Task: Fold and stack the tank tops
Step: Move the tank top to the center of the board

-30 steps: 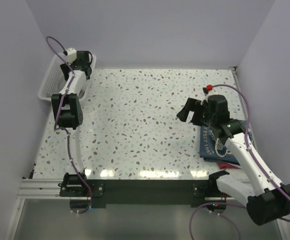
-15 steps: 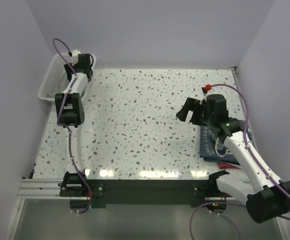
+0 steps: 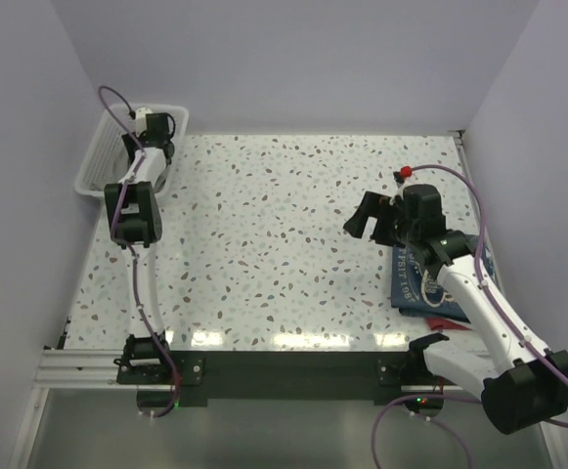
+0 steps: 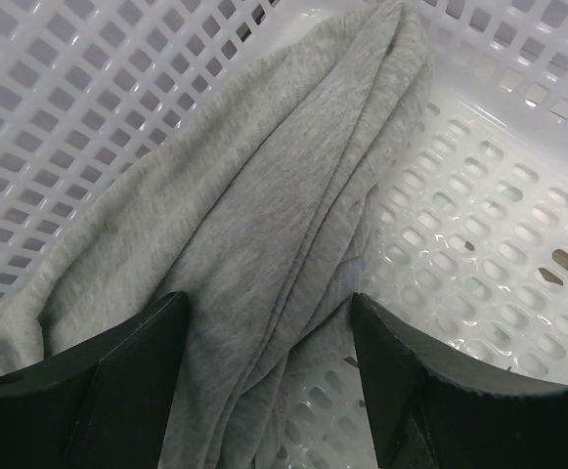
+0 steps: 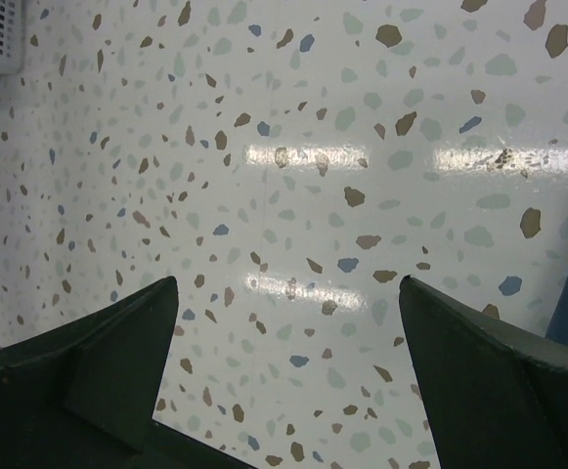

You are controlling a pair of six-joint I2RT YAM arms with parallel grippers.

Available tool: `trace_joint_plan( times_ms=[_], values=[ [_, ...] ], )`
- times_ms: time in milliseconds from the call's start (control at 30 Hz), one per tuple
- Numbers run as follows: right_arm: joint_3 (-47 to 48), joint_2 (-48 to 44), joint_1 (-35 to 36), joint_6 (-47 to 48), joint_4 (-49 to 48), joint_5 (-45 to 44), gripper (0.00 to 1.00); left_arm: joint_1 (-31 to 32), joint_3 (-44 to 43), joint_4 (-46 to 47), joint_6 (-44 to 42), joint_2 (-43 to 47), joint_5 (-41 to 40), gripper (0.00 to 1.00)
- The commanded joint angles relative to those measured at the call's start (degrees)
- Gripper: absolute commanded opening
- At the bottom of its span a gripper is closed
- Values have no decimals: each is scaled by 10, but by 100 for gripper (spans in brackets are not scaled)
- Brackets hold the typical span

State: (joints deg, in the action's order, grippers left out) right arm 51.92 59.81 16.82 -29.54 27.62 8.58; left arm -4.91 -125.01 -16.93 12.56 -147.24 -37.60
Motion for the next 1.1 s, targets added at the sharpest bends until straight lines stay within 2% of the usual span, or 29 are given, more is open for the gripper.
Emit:
trace_joint_plan(
  times_ms=[0, 200, 300, 400, 433, 500, 533, 633, 833, 1067],
  values=[
    [-4, 3, 1, -8, -21, 12, 99, -18, -11, 27, -11, 1, 21, 72],
    [-8, 4, 1, -8, -23, 10, 98, -28, -5, 32, -20, 5, 34, 70],
    [-10, 8, 1, -8, -27, 14, 99, -29, -3, 35, -23, 6, 33, 63],
    [-10, 11, 1, -9, -30, 17, 99, -28, -3, 36, -22, 6, 36, 45],
    [-9, 11, 1, -9, -30, 17, 99, -28, -2, 37, -20, 6, 40, 34],
    [-9, 11, 1, -8, -31, 17, 99, -29, -6, 34, -16, 6, 59, 23],
    [-10, 11, 1, -7, -30, 17, 98, -28, -8, 32, -8, 5, 67, 14],
    [-10, 11, 1, -6, -31, 17, 99, -28, -23, 23, 5, 9, 94, 1],
    [-11, 9, 1, -6, -34, 18, 99, -23, 26, 87, -1, 77, 112, 0],
    [-11, 18, 1, -7, -50, 31, 99, -9, 15, 116, 1, 128, 122, 0]
  ],
)
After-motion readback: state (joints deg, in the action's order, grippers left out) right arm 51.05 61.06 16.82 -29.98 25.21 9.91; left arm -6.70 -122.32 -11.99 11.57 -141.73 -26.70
